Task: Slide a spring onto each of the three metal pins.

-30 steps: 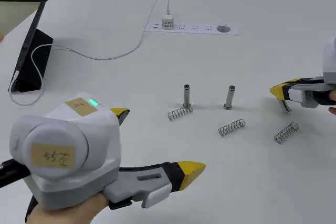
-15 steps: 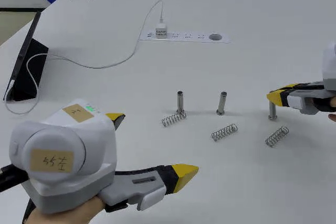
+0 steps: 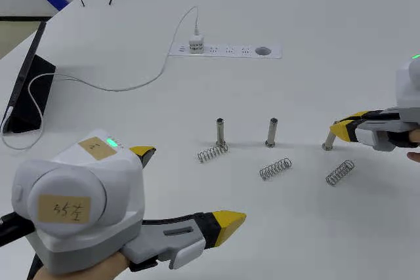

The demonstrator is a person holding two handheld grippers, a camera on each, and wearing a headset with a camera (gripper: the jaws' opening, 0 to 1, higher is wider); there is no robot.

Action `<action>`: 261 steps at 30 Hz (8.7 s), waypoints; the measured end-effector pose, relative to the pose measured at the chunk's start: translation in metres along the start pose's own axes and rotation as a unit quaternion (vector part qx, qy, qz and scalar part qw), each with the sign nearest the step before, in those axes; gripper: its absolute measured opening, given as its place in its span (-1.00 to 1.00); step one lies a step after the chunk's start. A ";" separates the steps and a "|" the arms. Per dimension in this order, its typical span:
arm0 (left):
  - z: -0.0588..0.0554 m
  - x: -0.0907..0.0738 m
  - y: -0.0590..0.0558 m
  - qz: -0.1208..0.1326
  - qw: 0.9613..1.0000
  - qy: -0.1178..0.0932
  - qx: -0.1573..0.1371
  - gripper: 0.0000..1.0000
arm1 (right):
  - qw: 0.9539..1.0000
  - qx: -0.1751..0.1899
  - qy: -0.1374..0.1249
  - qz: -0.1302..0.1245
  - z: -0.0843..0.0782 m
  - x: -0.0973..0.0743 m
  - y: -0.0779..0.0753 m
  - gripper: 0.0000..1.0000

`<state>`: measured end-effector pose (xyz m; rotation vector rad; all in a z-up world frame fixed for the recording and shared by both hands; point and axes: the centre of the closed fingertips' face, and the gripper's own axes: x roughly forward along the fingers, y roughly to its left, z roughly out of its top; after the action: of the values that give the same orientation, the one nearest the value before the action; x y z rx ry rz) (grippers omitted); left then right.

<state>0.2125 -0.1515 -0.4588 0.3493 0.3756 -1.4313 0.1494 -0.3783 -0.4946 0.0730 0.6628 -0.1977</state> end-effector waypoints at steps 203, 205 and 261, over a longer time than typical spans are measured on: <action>0.039 0.027 -0.024 -0.131 0.988 -0.082 0.028 -0.56 | 0.913 0.209 -0.222 0.271 0.083 -0.046 0.176 -0.78; 0.037 0.026 -0.024 -0.127 0.988 -0.078 0.027 -0.49 | 0.919 0.190 -0.222 0.266 0.084 -0.044 0.179 -0.78; 0.009 0.035 0.001 -0.077 0.996 -0.045 -0.006 0.12 | 0.970 -0.063 -0.207 0.115 0.103 0.064 0.148 -0.77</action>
<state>0.2177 -0.1865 -0.4661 0.2496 0.3434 -1.5901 0.2916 -0.2573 -0.4523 -0.0154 0.2457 0.0540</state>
